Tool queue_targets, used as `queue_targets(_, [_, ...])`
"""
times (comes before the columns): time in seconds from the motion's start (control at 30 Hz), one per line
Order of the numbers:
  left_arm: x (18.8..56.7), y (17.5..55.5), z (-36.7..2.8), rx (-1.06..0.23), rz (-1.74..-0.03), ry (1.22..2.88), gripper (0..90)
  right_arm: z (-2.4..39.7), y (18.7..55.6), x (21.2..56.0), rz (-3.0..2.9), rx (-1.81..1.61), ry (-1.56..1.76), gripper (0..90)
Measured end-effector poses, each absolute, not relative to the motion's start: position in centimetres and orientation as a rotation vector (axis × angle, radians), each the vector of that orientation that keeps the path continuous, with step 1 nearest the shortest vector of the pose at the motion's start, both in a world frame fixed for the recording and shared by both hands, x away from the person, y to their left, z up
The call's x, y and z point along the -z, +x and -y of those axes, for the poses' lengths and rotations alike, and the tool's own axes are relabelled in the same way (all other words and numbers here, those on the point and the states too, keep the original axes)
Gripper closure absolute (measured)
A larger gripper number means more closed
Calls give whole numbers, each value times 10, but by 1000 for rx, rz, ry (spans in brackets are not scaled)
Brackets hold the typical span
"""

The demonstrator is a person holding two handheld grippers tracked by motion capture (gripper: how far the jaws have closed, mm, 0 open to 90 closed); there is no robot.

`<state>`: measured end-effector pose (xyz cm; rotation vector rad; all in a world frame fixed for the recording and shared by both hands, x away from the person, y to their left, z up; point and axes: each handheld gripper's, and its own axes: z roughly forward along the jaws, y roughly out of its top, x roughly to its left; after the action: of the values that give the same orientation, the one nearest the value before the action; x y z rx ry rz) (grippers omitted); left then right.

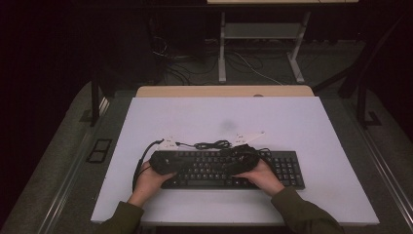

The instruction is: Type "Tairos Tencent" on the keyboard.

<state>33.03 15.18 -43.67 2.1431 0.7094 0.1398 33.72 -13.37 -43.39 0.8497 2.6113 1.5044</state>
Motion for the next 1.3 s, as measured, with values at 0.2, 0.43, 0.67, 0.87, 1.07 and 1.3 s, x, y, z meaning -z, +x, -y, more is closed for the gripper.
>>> queue_targets(0.2, [438,331,-152,-131,-715,2146,892,134,337,434,-2611,-1506,847,285])
queue_targets(0.43, [435,330,-153,-142,-715,2136,893,134,338,433,-2606,-1510,848,285])
queue_targets(0.67, [434,330,-154,-143,-713,2133,892,135,338,433,-2609,-1507,848,285])
queue_targets(0.87, [430,329,-157,-147,-710,2120,892,135,338,433,-2606,-1510,849,285])
queue_targets(1.07, [428,326,-159,-149,-716,2094,825,135,338,432,-2607,-1509,845,285])
queue_targets(1.3, [427,325,-164,-157,-731,2074,630,135,337,431,-2607,-1506,842,304])
